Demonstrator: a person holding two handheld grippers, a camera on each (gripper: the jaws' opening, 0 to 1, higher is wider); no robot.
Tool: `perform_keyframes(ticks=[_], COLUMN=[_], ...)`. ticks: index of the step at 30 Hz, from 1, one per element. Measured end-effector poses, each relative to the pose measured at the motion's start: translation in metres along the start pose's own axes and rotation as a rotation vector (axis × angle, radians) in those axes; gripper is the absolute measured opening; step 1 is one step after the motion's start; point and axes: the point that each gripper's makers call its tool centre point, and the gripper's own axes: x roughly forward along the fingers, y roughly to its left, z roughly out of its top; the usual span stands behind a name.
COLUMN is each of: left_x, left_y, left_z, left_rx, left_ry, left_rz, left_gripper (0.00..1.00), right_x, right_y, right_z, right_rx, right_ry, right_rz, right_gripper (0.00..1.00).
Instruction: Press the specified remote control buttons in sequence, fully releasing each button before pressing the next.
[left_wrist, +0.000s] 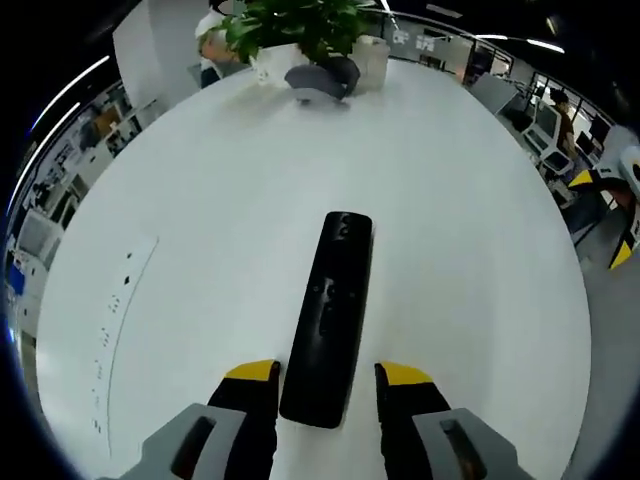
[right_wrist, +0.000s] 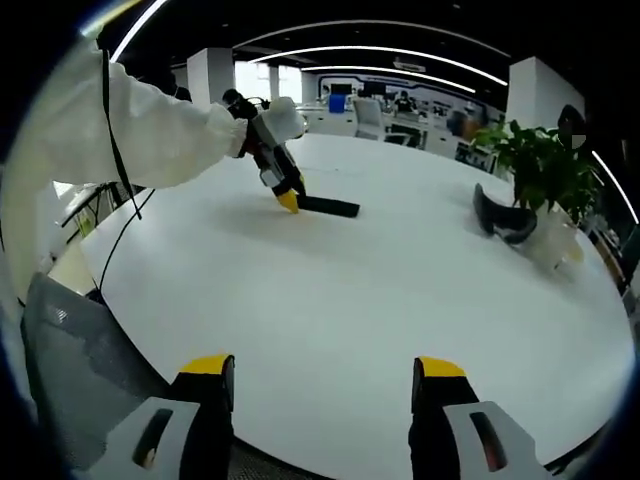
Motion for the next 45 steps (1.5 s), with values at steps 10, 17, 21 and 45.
perform_keyframes(ticks=[10, 17, 21, 45], left_x=[0.002, 0.004, 0.004, 0.004], left_y=[-0.007, -0.004, -0.006, -0.057], left_z=[0.003, 0.003, 0.002, -0.007], left_rx=[0.080, 0.081, 0.074, 0.149], left_ry=[0.021, 0.040, 0.054, 0.131], left_rz=[-0.022, -0.022, -0.012, -0.035], left_gripper=[0.24, 0.23, 0.23, 0.23], right_x=[-0.002, -0.003, -0.003, -0.001], right_y=[-0.002, -0.004, -0.004, -0.003], right_z=[0.004, 0.007, 0.007, 0.013], right_rx=[-0.003, 0.010, 0.012, 0.031], right_ry=[-0.021, -0.036, -0.038, -0.043], right_rz=[-0.009, -0.010, -0.012, 0.029], right_gripper=[0.71, 0.70, 0.71, 0.72])
